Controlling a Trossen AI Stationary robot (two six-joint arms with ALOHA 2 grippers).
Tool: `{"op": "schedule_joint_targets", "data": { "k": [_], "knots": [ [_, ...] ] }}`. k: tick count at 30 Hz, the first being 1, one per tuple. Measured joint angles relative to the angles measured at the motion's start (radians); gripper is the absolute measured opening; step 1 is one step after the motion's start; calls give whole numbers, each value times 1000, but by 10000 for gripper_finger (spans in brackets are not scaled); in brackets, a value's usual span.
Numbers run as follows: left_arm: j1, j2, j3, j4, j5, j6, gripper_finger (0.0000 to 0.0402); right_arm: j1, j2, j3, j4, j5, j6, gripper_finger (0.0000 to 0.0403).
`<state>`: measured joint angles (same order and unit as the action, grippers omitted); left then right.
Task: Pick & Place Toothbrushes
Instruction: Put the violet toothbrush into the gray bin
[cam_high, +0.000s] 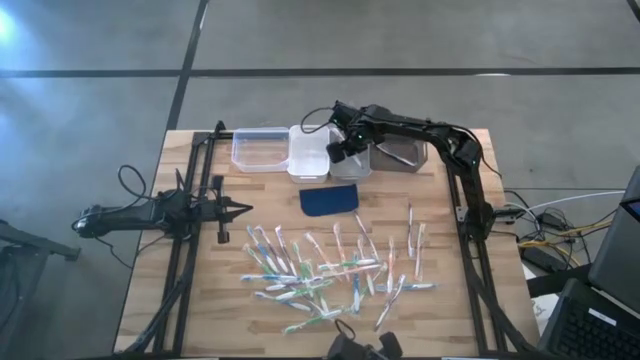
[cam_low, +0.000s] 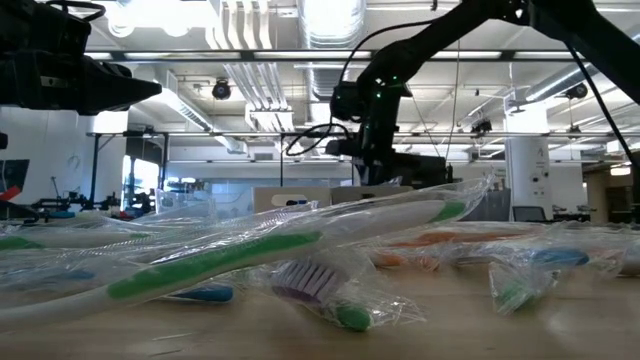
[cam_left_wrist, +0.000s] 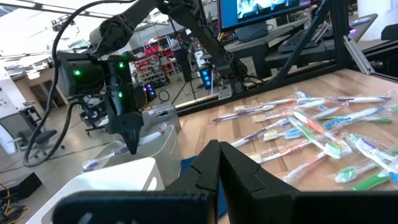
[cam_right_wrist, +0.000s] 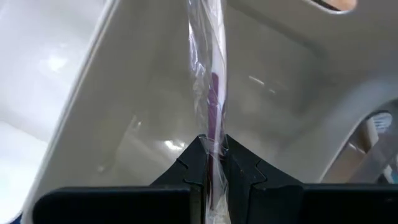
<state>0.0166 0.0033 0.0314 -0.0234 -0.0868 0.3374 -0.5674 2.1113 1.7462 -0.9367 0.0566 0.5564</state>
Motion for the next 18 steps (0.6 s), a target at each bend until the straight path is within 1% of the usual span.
{"op": "schedule_joint_targets", "data": {
  "k": [11,18],
  "knots": [
    [0,0,0,0,0,0,12,19,0,-2,-6,-2,13,23],
    [0,0,0,0,0,0,12,19,1,-26,0,-1,13,23]
  ]
}}
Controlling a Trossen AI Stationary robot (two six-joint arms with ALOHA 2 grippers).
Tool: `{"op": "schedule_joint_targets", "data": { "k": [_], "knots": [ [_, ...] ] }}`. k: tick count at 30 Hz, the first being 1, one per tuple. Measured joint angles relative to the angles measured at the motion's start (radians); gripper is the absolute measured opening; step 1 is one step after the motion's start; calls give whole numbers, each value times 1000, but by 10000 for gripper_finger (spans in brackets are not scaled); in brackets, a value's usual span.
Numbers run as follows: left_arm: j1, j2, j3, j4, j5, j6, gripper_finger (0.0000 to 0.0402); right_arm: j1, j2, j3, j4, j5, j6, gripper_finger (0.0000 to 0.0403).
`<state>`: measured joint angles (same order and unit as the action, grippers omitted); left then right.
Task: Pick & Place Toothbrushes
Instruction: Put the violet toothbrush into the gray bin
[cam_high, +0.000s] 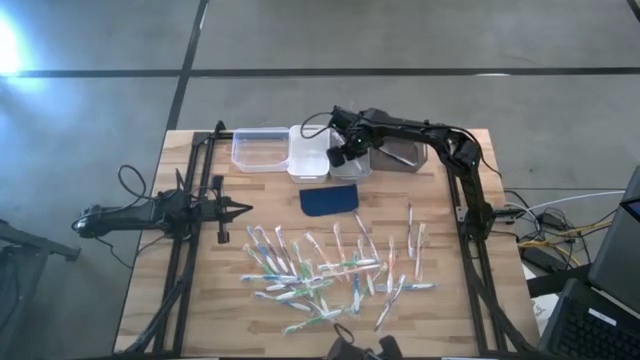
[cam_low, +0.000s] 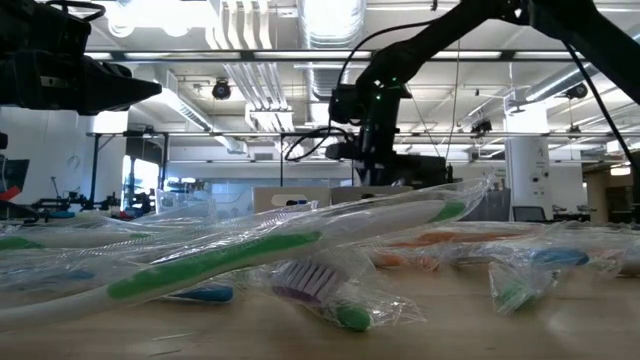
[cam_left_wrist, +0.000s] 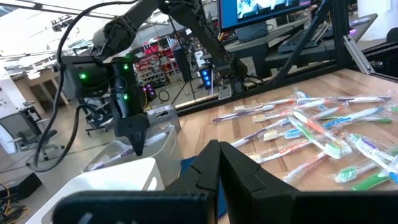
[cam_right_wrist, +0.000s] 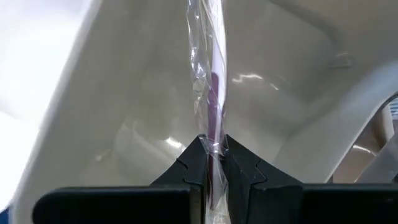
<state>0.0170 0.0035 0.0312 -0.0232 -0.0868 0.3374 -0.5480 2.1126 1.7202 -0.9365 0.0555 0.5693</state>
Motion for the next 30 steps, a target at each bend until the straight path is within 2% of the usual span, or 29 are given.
{"op": "schedule_joint_targets", "data": {
  "k": [19,22,30],
  "knots": [
    [1,0,0,0,0,0,12,0,47,-13,28,23,-19,24],
    [0,0,0,0,0,0,12,0,47,-12,30,22,-19,37],
    [0,0,0,0,0,0,12,0,47,-8,34,22,-24,101]
  ]
}}
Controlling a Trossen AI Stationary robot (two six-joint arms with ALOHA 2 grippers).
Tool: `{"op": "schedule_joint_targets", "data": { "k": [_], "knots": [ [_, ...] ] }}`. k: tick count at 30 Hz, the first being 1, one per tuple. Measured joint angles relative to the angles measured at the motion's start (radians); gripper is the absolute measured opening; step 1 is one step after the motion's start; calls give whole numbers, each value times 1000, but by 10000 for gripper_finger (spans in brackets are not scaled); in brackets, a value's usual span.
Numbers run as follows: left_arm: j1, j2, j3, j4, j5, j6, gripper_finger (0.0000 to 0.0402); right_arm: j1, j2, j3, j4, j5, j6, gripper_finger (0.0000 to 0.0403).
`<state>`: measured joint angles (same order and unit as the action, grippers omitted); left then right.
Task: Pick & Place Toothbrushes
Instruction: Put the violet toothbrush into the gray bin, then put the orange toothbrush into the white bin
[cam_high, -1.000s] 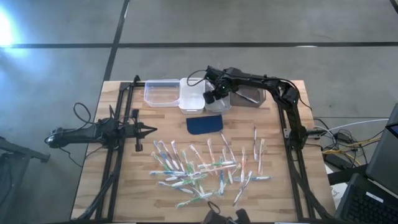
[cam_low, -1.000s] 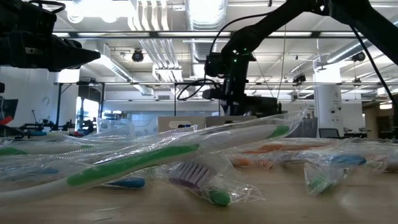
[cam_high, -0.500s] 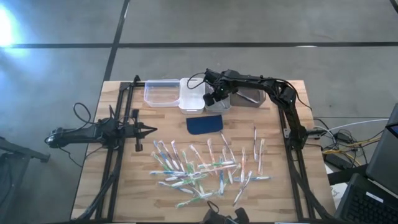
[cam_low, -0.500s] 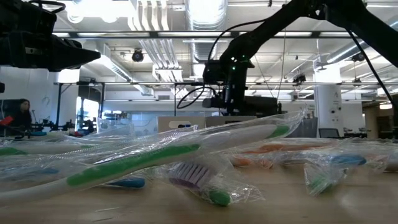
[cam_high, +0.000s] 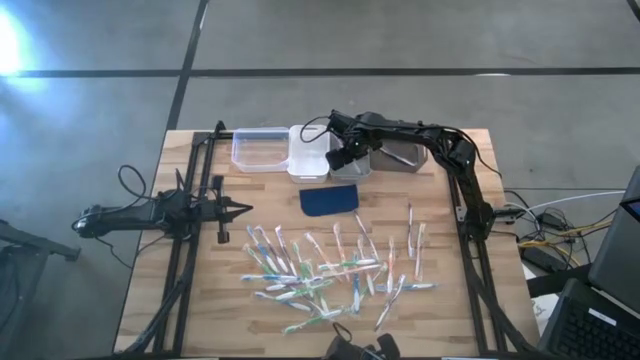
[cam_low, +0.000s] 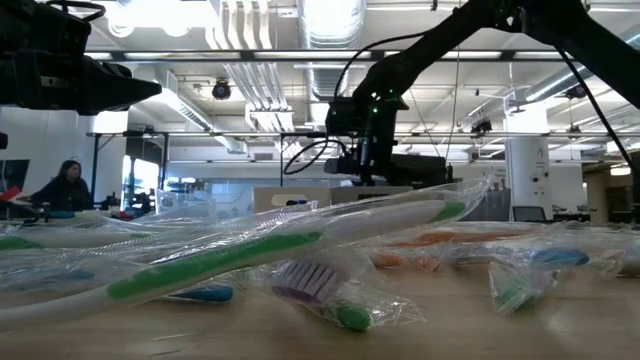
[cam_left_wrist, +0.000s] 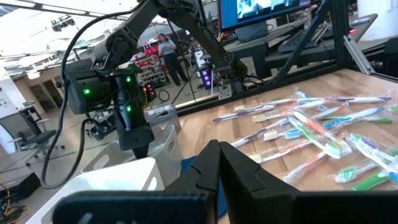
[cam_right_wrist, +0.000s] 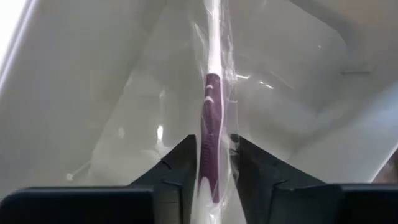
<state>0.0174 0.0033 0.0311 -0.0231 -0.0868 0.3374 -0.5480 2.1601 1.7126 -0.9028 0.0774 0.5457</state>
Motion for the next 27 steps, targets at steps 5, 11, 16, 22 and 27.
{"op": "schedule_joint_targets", "data": {
  "k": [5,11,16,22,27],
  "knots": [
    [0,0,0,0,0,0,12,0,0,0,-3,-3,-7,135],
    [-1,0,0,0,0,0,12,0,-6,0,-7,-3,-29,165],
    [-1,0,0,0,0,0,12,0,-27,36,-45,-3,-34,178],
    [-1,0,0,0,0,0,12,3,-86,70,-62,-2,-43,179],
    [0,0,0,0,0,0,12,24,-162,71,-105,1,-54,154]
  ]
}}
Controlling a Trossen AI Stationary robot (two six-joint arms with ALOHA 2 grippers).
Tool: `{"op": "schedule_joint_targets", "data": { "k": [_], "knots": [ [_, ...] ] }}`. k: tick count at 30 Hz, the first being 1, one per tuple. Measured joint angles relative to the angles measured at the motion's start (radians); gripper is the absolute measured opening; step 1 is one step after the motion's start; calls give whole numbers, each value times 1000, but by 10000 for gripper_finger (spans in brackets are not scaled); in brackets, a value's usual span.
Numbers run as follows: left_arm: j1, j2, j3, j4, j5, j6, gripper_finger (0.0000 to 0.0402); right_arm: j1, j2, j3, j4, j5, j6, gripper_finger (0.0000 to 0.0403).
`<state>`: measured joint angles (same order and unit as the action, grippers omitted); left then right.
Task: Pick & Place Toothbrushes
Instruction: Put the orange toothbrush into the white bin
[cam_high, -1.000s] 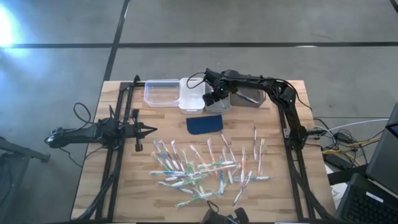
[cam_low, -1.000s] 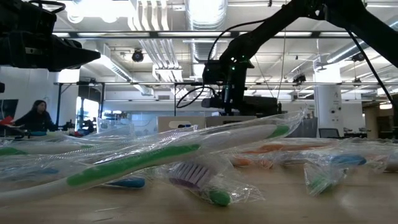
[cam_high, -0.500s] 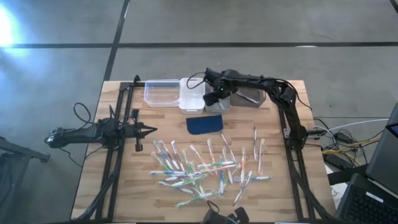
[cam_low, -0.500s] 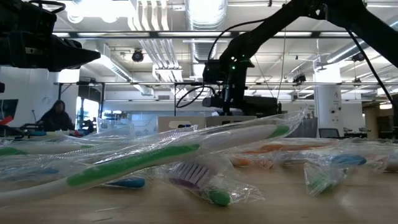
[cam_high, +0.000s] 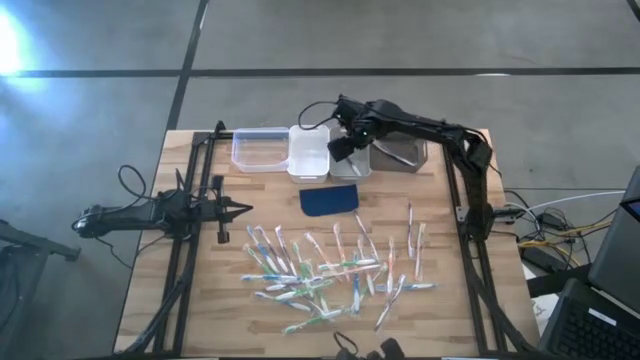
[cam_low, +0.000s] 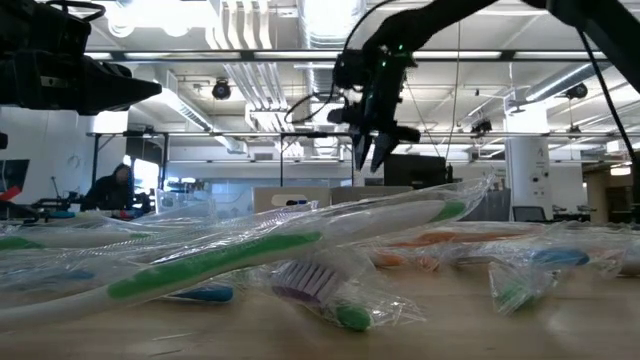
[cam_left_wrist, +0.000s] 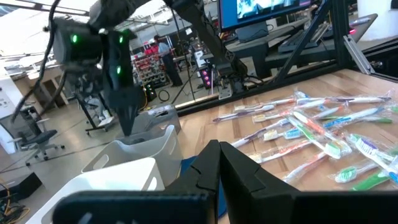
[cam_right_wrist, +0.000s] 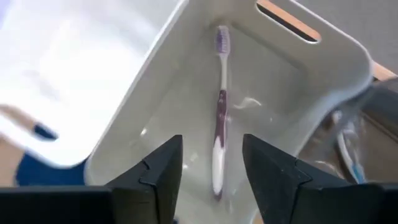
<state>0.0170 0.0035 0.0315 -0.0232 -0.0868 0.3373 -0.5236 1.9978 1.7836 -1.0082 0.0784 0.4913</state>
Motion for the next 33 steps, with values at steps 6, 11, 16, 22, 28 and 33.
{"op": "schedule_joint_targets", "data": {
  "k": [6,11,16,22,28,33],
  "knots": [
    [1,0,0,0,0,0,12,69,-113,-20,-42,13,-36,110],
    [1,0,0,0,0,0,12,161,-205,-41,-52,130,-62,72],
    [1,0,0,0,0,0,12,253,-298,-83,-59,214,-98,40],
    [1,0,0,0,0,0,12,354,-428,-201,-47,215,-99,14],
    [0,0,0,0,0,0,12,449,-570,-384,22,214,-98,9],
    [0,0,0,0,0,0,12,540,-689,-526,65,212,-1,8]
  ]
}}
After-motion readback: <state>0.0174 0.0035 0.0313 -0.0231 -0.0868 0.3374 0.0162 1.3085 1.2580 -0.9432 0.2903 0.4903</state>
